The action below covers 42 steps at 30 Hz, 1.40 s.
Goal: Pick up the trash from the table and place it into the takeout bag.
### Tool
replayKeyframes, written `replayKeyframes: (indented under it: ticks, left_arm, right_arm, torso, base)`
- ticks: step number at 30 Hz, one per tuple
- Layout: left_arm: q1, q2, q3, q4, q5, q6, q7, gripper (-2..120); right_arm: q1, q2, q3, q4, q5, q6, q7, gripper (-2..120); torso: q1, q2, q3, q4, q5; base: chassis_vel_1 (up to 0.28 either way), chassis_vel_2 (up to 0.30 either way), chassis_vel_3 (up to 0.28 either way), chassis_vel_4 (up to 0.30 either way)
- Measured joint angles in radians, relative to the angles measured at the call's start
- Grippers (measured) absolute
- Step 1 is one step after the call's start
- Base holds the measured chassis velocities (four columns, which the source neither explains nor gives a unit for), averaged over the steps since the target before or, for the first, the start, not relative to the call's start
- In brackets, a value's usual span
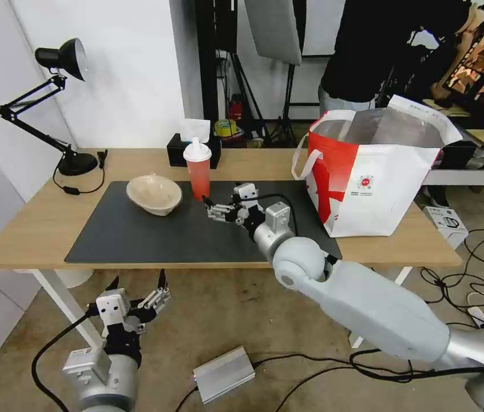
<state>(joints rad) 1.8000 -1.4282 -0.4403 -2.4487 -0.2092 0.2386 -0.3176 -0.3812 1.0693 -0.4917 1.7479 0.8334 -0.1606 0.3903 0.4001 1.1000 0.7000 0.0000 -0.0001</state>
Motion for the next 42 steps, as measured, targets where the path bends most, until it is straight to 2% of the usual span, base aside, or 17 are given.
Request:
replayKeyframes:
  ticks: [15, 29, 42]
  left_arm:
    - [0.0, -0.004, 0.0, 0.011, 0.008, 0.002, 0.0, 100]
    - [0.005, 0.001, -0.003, 0.01, 0.003, 0.002, -0.001, 100]
    - [0.013, -0.001, 0.0, 0.005, 0.003, 0.003, -0.016, 100]
  right_arm:
    - [0.02, 0.123, 0.031, -0.143, -0.016, -0.016, 0.01, 100]
    - [0.03, 0.16, 0.042, -0.215, -0.032, -0.009, 0.01, 100]
    - [0.047, 0.25, 0.058, -0.306, -0.045, -0.005, 0.006, 100]
  torso:
    - [0.0, 0.0, 0.0, 0.0001, 0.0]
    - [0.0, 0.0, 0.0, 0.0, 0.0]
    - [0.0, 0.0, 0.0, -0.0001, 0.0]
  base:
    - [0.0, 0.0, 0.0, 0.0]
    - [0.0, 0.0, 0.0, 0.0]
    - [0.0, 0.0, 0.0, 0.0]
